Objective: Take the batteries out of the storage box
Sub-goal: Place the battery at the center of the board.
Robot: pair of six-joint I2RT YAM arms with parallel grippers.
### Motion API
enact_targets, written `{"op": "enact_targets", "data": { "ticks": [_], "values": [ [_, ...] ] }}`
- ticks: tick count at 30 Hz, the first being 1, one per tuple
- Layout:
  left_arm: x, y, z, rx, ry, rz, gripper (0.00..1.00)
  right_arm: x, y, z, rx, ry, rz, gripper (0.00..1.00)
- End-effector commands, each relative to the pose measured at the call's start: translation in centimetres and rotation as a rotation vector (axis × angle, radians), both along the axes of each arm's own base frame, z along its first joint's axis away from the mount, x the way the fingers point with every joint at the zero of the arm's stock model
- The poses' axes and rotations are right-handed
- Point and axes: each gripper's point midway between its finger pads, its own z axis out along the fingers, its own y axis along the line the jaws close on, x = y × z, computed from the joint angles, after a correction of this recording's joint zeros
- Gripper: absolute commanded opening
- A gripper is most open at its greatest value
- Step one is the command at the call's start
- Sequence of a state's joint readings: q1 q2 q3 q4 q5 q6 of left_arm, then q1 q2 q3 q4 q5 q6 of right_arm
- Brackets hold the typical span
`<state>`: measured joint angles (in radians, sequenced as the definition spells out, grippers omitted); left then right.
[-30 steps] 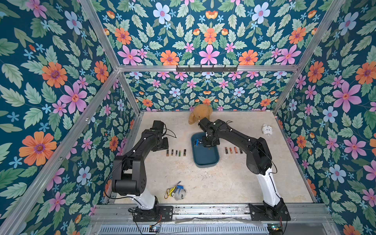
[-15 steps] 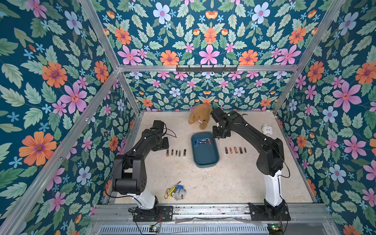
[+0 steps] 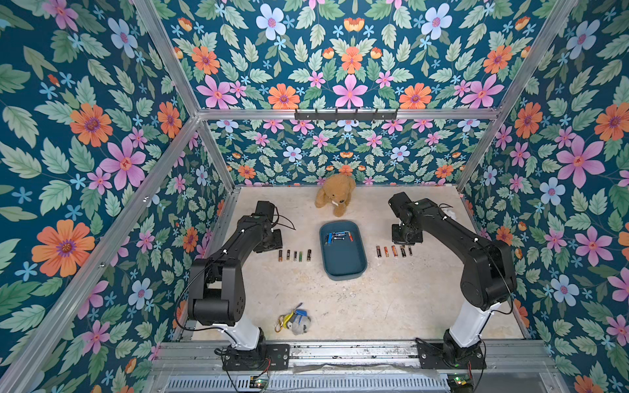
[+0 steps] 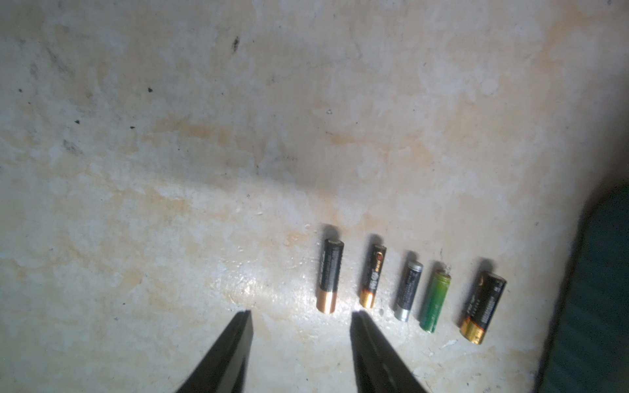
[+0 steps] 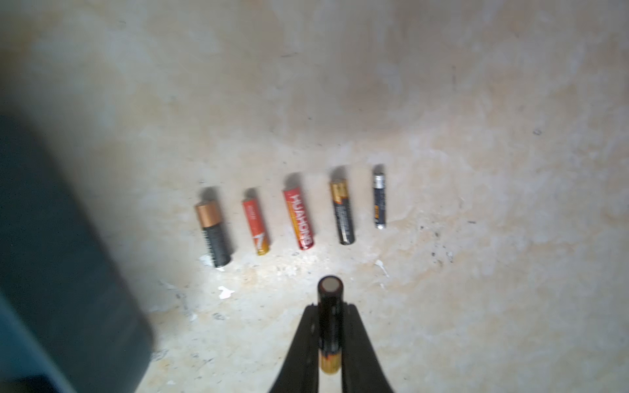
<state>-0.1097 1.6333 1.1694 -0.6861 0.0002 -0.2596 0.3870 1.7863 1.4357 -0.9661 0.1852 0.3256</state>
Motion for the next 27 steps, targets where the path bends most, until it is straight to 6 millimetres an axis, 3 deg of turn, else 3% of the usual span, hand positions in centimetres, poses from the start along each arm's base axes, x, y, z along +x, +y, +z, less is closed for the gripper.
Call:
{"op": "enact_targets", "data": {
  "ticks": [1,8,14,27],
  "values": [
    [0.0,0.1,0.1,0.005,0.007,-0.003,0.53,0.5,-2.0,-0.7,-0.038,-0.035,0.003,0.12],
    [0.1,0.1,0.1,0.007,0.011,-0.002,0.53,0.2,-5.0,-3.9,-0.068,0.0,-0.023,0.12],
    [-0.1,0.3,0.2,0.017,0.012,-0.003,0.53,0.5,-6.5,-5.1,-0.09,0.006,-0.024,0.12],
    [-0.2,0.3,0.2,0.018,0.018,0.0,0.53,2.2,-7.4,-6.7,-0.114,0.017,-0.01,0.12]
  ]
}}
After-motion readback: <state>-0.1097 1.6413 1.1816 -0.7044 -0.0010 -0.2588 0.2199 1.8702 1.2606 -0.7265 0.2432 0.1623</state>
